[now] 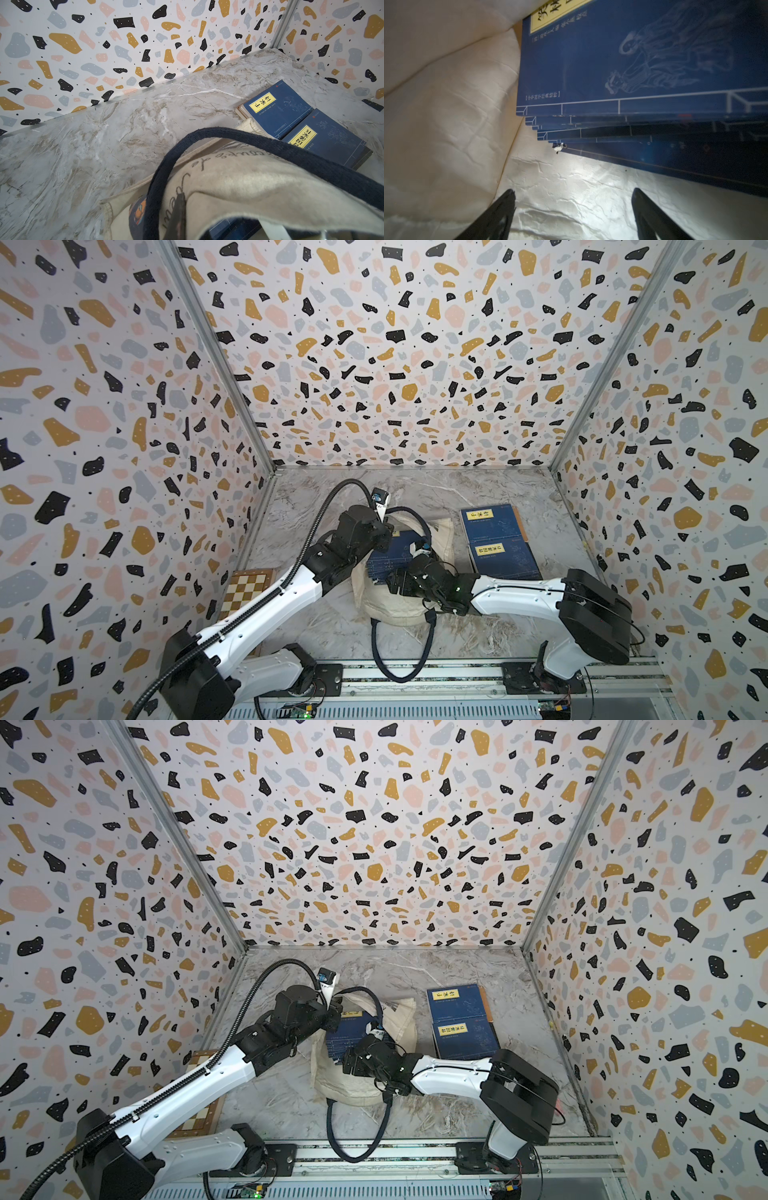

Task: Take out the books from the canvas bag
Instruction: Pick up the book from the canvas bag.

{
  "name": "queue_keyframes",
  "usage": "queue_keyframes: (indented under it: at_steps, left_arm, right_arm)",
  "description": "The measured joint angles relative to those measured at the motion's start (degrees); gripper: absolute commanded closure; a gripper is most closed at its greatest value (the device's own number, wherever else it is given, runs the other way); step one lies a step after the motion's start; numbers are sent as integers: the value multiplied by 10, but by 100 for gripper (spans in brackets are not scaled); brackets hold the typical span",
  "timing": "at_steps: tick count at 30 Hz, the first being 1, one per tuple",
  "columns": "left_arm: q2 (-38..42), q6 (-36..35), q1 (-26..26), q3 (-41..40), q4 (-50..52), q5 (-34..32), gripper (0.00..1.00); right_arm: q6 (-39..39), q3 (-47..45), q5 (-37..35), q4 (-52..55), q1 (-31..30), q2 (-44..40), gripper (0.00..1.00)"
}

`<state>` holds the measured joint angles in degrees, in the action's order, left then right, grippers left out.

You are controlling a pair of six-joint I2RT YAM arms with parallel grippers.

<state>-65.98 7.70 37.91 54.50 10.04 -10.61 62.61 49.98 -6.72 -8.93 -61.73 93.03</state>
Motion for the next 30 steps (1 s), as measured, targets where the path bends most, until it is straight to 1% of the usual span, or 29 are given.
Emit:
queue_keyframes:
  at_steps: [4,13,20,25,30]
  left_arm:
    - [20,-1,0,-16,-15,7,100]
    - [58,-6,0,-51,-47,27,100]
    - [60,-6,0,-52,-55,30,100]
    - [60,-6,0,-52,-55,33,100]
    - [60,-6,0,-52,-54,35,100]
  right_arm:
    - [27,9,13,-9,18,31,12]
    - [36,53,-11,-12,44,45,24]
    - [46,87,-19,-6,50,64,26]
    - [73,87,-29,-9,53,69,29]
    - [106,92,-31,-9,58,75,29]
